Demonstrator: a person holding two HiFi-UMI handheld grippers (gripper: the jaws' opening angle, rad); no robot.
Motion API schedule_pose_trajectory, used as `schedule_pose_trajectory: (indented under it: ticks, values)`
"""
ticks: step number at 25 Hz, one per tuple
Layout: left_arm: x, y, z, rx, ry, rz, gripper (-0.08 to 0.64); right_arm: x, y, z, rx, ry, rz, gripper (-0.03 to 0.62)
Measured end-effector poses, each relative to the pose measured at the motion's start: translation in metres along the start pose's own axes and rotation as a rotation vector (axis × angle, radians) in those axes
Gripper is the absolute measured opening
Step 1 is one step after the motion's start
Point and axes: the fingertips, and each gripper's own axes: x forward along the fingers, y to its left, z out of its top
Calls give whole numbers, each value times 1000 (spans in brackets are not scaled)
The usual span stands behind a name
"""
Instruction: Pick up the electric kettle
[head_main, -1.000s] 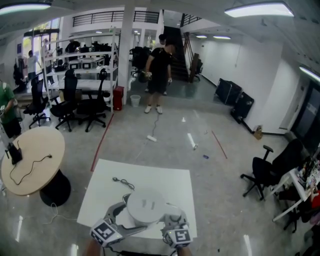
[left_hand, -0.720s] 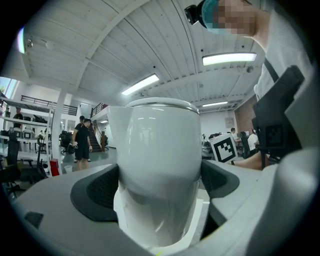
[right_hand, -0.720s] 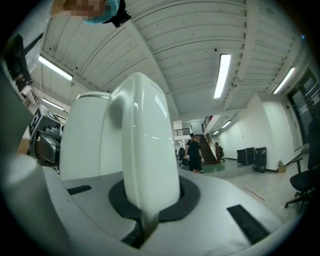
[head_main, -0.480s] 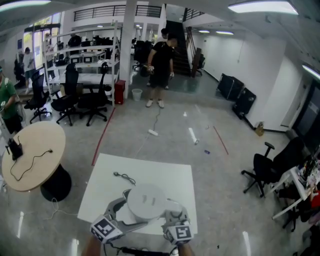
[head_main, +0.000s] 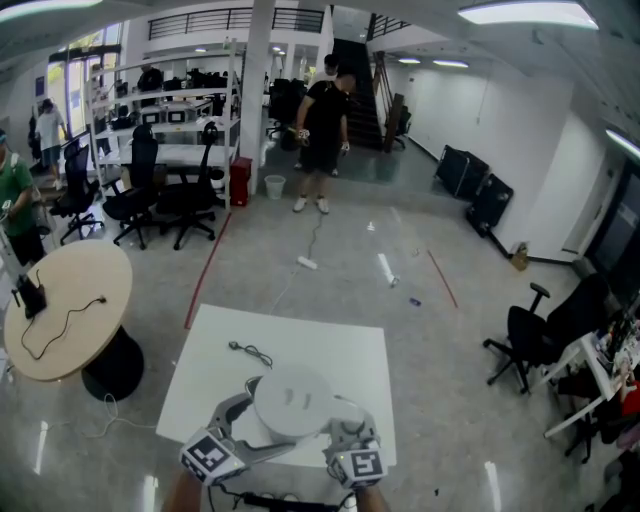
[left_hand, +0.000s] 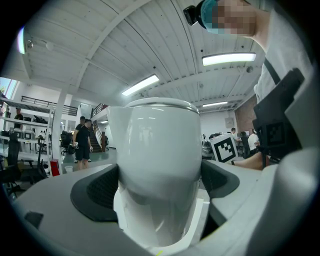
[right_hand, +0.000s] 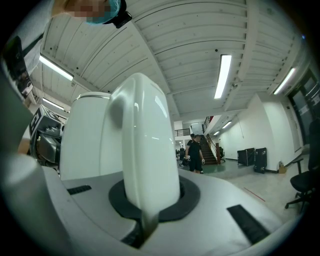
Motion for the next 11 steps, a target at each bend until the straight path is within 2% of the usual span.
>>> schedule_pose_trajectory:
  ticks: [7,11]
  values:
    - [-4,-2,-4,-3,8,-7,514,-1,4,6,-10,-28,3,2]
    - [-8,-1,-3,-6,13,-7,514,-1,5,5,-4,-9,-11,2]
